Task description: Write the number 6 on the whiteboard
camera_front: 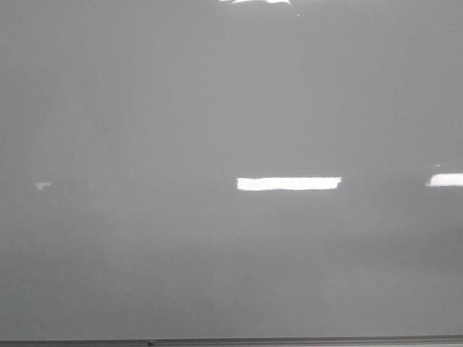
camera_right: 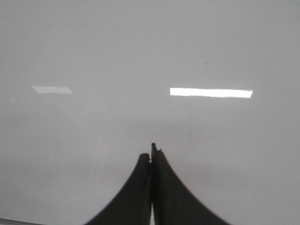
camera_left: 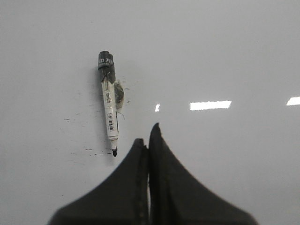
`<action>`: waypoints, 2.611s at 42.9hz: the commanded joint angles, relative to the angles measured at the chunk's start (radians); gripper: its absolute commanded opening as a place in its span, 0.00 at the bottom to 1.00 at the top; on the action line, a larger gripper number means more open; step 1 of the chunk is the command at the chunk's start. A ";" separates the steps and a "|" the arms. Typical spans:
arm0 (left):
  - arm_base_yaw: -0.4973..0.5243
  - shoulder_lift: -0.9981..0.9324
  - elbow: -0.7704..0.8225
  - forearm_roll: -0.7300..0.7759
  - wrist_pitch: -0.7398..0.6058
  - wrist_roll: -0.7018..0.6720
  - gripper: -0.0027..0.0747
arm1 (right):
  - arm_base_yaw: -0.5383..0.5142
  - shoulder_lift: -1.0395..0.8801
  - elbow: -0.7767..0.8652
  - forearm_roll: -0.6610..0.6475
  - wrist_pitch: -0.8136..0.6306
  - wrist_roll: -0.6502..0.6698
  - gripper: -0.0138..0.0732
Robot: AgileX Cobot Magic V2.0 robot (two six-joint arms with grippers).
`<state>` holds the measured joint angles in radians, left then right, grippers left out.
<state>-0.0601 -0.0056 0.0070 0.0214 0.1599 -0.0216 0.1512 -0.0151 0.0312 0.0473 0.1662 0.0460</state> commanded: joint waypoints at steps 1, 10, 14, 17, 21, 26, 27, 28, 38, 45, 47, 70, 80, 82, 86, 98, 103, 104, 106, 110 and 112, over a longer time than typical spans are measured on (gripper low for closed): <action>-0.008 -0.014 0.006 -0.003 -0.083 -0.011 0.01 | 0.002 -0.014 -0.019 -0.012 -0.088 -0.006 0.08; -0.008 -0.014 0.006 -0.003 -0.083 -0.011 0.01 | 0.002 -0.014 -0.019 -0.012 -0.088 -0.006 0.08; -0.008 -0.014 0.006 -0.003 -0.083 -0.011 0.01 | 0.002 -0.014 -0.019 -0.012 -0.088 -0.006 0.08; -0.008 -0.014 0.006 -0.003 -0.083 -0.011 0.01 | 0.002 -0.014 -0.019 -0.012 -0.088 -0.006 0.08; -0.008 -0.014 0.006 -0.003 -0.083 -0.011 0.01 | 0.002 -0.014 -0.019 -0.012 -0.088 -0.006 0.08; -0.008 -0.014 0.006 -0.003 -0.083 -0.011 0.01 | 0.002 -0.014 -0.019 -0.012 -0.088 -0.006 0.08; -0.008 -0.014 0.006 -0.003 -0.083 -0.011 0.01 | 0.002 -0.014 -0.019 -0.012 -0.088 -0.006 0.08; -0.008 -0.014 0.006 -0.003 -0.083 -0.011 0.01 | 0.002 -0.014 -0.019 -0.012 -0.088 -0.006 0.08; -0.008 -0.014 0.006 -0.003 -0.083 -0.011 0.01 | 0.002 -0.014 -0.019 -0.012 -0.088 -0.006 0.08; -0.008 -0.014 0.004 -0.003 -0.090 -0.011 0.01 | 0.002 -0.014 -0.019 -0.012 -0.103 -0.006 0.08; -0.008 -0.014 0.004 -0.005 -0.090 -0.011 0.01 | 0.002 -0.014 -0.019 -0.011 -0.109 -0.005 0.08; -0.008 0.184 -0.372 -0.038 0.046 -0.011 0.01 | 0.001 0.170 -0.382 -0.011 0.084 -0.005 0.08; -0.008 0.338 -0.437 -0.021 0.041 -0.011 0.01 | 0.001 0.377 -0.460 -0.011 0.009 -0.005 0.08; -0.008 0.345 -0.437 -0.021 0.041 -0.011 0.01 | 0.001 0.394 -0.460 -0.011 -0.004 -0.005 0.08; -0.008 0.347 -0.437 -0.021 0.041 -0.011 0.06 | 0.001 0.400 -0.460 -0.011 -0.009 -0.005 0.16; -0.008 0.347 -0.437 -0.021 0.043 -0.011 0.83 | 0.001 0.400 -0.457 -0.011 -0.011 -0.005 0.79; -0.008 0.347 -0.431 -0.021 0.030 -0.011 0.89 | 0.001 0.400 -0.457 -0.011 -0.010 -0.005 0.86; -0.008 0.348 -0.431 -0.021 0.030 -0.011 0.89 | 0.001 0.400 -0.457 -0.011 -0.010 -0.005 0.85; -0.008 0.354 -0.431 -0.021 0.030 -0.011 0.89 | 0.001 0.400 -0.457 -0.011 -0.010 -0.005 0.85; -0.006 0.405 -0.439 -0.021 0.042 -0.013 0.88 | 0.001 0.400 -0.457 -0.011 -0.011 -0.005 0.85; 0.003 0.449 -0.453 -0.021 0.051 -0.021 0.87 | 0.001 0.400 -0.457 -0.011 -0.013 -0.005 0.85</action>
<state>-0.0601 0.3695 -0.3934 0.0000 0.2749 -0.0223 0.1512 0.3712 -0.3923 0.0473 0.2408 0.0460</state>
